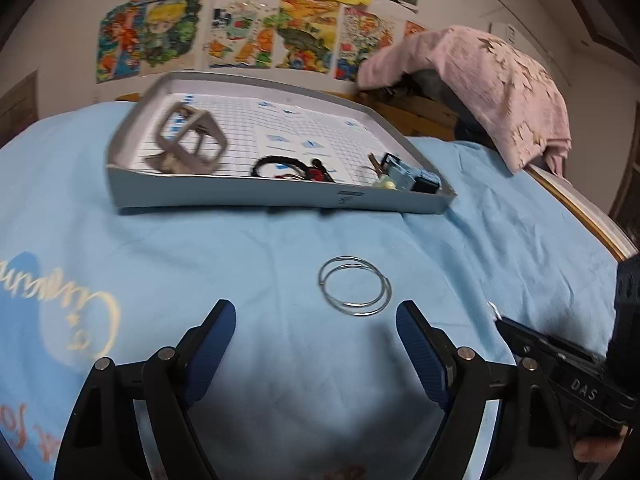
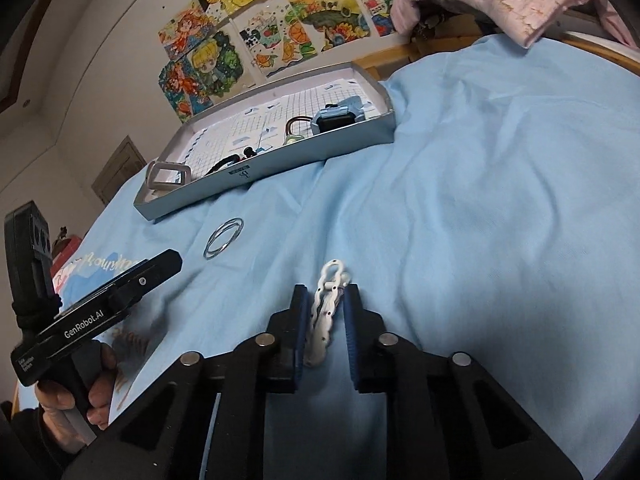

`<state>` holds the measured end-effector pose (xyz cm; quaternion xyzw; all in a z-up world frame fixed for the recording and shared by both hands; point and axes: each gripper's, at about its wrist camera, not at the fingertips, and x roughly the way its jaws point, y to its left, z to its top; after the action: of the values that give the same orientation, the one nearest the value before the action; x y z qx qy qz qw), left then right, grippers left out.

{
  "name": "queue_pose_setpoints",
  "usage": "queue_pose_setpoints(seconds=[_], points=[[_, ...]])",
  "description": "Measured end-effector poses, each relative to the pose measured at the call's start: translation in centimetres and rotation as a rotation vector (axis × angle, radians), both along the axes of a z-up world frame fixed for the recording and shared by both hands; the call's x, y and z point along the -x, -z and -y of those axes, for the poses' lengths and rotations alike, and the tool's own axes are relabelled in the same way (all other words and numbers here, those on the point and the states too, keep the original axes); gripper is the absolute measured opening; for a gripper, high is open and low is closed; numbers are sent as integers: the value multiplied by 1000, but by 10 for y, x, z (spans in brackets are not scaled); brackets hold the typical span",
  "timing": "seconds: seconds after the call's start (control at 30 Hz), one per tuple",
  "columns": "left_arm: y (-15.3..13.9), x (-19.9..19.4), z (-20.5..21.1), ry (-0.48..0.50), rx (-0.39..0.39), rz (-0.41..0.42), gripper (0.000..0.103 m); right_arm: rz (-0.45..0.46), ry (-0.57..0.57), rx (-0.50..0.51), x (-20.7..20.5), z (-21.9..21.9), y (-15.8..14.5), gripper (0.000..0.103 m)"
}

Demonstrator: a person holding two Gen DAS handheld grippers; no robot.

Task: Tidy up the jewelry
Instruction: 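Grasp the silver ring with left tool while right tool grasps the white chain bracelet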

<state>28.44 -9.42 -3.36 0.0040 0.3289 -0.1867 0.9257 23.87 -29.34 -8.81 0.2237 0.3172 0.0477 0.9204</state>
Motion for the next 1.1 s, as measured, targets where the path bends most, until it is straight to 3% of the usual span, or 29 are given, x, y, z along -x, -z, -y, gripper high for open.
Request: queue_pose_setpoints(seconds=[0.17,0.3,0.67,0.8,1.1], points=[[6,-10,13,36,-26,-15,79,22,-20,11,-20,1,-2,12],[10,-19,25,53,-79,-23,65,46,-21,-8,-37,9,-5,12],[21,-28,42,93,-142,-45,62,49,-30,-74,-49,12,7,12],[22,-31,45,92,-157,-55,44,48,-31,-76,-49,10,8,12],[14,-20,44,76,-163,1,43,87,-53,-83,-49,10,4,12]])
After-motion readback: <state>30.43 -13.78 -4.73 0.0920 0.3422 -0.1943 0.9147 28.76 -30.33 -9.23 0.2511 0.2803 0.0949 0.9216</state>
